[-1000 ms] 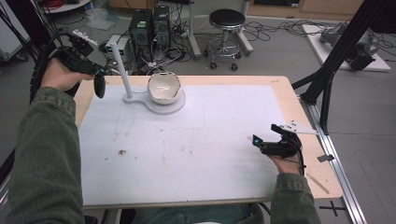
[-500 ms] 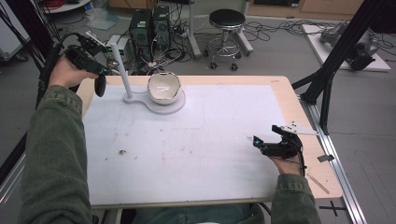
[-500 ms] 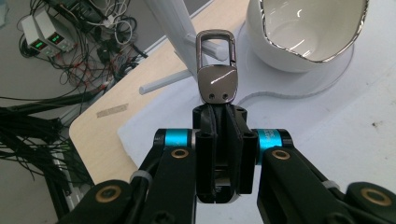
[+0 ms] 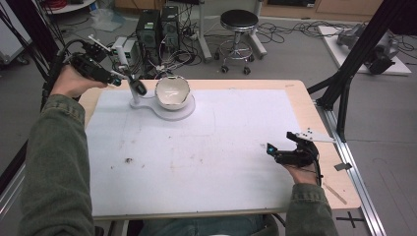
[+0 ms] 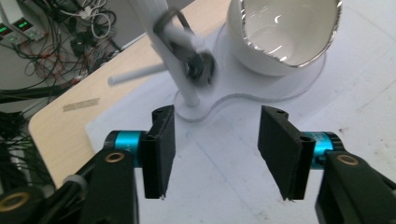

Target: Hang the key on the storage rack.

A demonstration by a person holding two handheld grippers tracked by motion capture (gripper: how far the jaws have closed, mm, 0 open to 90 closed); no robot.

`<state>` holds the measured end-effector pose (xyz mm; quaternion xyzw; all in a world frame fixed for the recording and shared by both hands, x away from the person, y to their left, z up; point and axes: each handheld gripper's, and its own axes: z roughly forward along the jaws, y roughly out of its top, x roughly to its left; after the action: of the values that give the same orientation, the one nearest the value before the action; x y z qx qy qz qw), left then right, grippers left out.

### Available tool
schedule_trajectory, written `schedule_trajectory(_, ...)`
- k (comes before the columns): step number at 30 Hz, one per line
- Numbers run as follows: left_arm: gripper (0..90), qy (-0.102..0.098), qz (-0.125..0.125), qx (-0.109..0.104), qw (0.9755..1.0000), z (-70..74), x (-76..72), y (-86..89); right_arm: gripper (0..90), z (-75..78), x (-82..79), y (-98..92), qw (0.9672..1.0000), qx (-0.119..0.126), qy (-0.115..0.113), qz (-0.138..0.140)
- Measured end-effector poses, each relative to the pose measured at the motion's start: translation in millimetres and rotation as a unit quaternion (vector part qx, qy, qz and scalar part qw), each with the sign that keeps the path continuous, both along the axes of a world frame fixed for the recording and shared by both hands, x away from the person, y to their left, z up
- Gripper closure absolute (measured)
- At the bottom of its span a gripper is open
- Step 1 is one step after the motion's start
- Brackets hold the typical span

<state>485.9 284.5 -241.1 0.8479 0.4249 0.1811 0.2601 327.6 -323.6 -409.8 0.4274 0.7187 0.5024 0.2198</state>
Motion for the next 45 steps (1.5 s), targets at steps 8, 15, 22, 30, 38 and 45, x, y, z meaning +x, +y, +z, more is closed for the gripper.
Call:
schedule_trajectory(8, 14.4, 0.004, -0.009, -0.001, 0.9999, -4.1, -6.5, -10.4, 0.5, 0.8, -1.0, 0.0, 1.0, 0.003, -0.002, 0.0)
schedule_trajectory(15, 2.8, -0.017, -0.004, -0.008, 0.9998, -6.2, -16.9, -12.9, 0.5, 0.8, -1.9, -0.6, 1.0, 0.005, 0.004, 0.001)
schedule_trajectory(22, 2.7, -0.018, -0.006, -0.022, 0.9996, -21.0, -29.5, -8.3, 0.5, 1.0, -2.3, -1.9, 1.0, 0.007, 0.003, 0.0)
schedule_trajectory(30, 2.7, -0.025, -0.014, -0.055, 0.9981, -36.3, -47.6, -7.0, 0.5, 0.4, -1.2, -1.4, 1.0, 0.006, 0.006, 0.0)
schedule_trajectory(38, 2.7, -0.046, -0.029, -0.053, 0.9971, -40.2, -62.1, -11.0, 0.5, 0.6, -1.4, -2.2, 1.0, 0.007, 0.004, -0.001)
schedule_trajectory(45, 2.7, -0.067, -0.044, -0.049, 0.9956, -42.6, -80.8, -17.2, 0.5, 1.0, -1.9, -2.6, 0.9999, 0.009, 0.005, -0.001)
